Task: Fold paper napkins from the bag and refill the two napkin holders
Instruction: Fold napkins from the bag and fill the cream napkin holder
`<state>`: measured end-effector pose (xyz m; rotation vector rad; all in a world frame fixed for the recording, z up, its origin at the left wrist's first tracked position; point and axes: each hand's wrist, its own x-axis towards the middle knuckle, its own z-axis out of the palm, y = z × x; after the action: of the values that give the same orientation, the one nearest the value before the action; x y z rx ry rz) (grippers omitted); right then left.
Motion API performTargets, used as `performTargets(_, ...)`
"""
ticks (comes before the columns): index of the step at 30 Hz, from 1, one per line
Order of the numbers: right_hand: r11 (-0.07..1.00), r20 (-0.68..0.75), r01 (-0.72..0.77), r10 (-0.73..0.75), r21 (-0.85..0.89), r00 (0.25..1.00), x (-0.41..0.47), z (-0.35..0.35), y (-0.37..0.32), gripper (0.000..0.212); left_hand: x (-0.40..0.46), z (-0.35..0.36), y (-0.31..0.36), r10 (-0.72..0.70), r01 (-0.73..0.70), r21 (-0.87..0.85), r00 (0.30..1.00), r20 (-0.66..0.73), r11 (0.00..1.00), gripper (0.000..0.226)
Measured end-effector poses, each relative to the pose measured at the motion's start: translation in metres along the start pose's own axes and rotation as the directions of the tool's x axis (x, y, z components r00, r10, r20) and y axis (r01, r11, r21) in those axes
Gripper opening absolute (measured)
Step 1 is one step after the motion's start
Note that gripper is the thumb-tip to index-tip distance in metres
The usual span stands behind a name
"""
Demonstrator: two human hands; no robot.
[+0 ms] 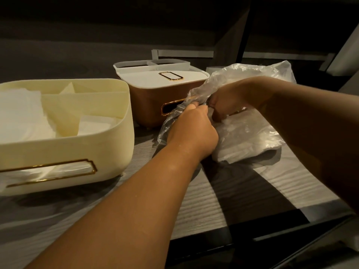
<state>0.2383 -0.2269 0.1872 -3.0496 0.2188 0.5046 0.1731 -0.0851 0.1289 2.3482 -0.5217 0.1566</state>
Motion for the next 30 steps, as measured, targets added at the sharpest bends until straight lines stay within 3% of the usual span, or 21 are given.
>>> performTargets(7, 0.993, -0.174, 0.048, -0.029, 0.105, 0.984, -0.020, 0.002, 0.001, 0.065, -0.001, -0.002, 0.000, 0.004, -0.004, 0.006, 1.000, 0.006, 1.000, 0.066)
performTargets(11, 0.974, -0.286, 0.115, -0.057, 0.192, 0.957, -0.049, -0.002, 0.004, 0.034, -0.001, -0.006, 0.001, 0.030, -0.032, -0.043, 0.999, -0.033, 0.999, 0.059)
performTargets(15, 0.930, -0.388, 0.227, -0.103, 0.289, 0.916, -0.088, -0.005, 0.003, 0.026, -0.002, -0.013, 0.001, 0.074, -0.086, -0.119, 0.992, -0.101, 0.989, 0.054)
performTargets(17, 0.891, -0.427, 0.254, -0.076, 0.377, 0.901, -0.108, -0.009, 0.001, 0.029, -0.009, -0.018, 0.001, 0.096, -0.112, -0.151, 0.989, -0.109, 0.982, 0.062)
performTargets(19, 0.757, -0.463, 0.323, -0.030, 0.568, 0.886, -0.127, -0.011, -0.004, 0.035, -0.018, -0.024, 0.001, 0.109, -0.125, -0.199, 0.990, -0.091, 0.972, 0.065)
performTargets(21, 0.552, -0.494, 0.402, 0.019, 0.730, 0.869, -0.141, -0.006, -0.012, 0.042, -0.028, -0.031, 0.007, 0.089, -0.111, -0.339, 0.993, -0.080, 0.934, 0.060)
performTargets(25, 0.145, -0.486, 0.472, 0.077, 0.869, 0.871, -0.149, 0.026, -0.032, 0.050, -0.056, -0.054, 0.014, 0.009, -0.100, -0.583, 0.988, -0.157, 0.806, 0.049)
performTargets(28, -0.135, -0.413, 0.415, 0.041, 0.900, 0.910, -0.144, 0.062, -0.048, 0.049, -0.087, -0.065, 0.000, -0.003, -0.123, -0.577, 0.977, -0.213, 0.808, 0.040)
performTargets(30, -0.186, -0.387, 0.379, -0.013, 0.907, 0.922, -0.141, 0.087, -0.059, 0.049, -0.107, -0.068, -0.016, 0.045, -0.163, -0.463, 0.966, -0.254, 0.871, 0.034)
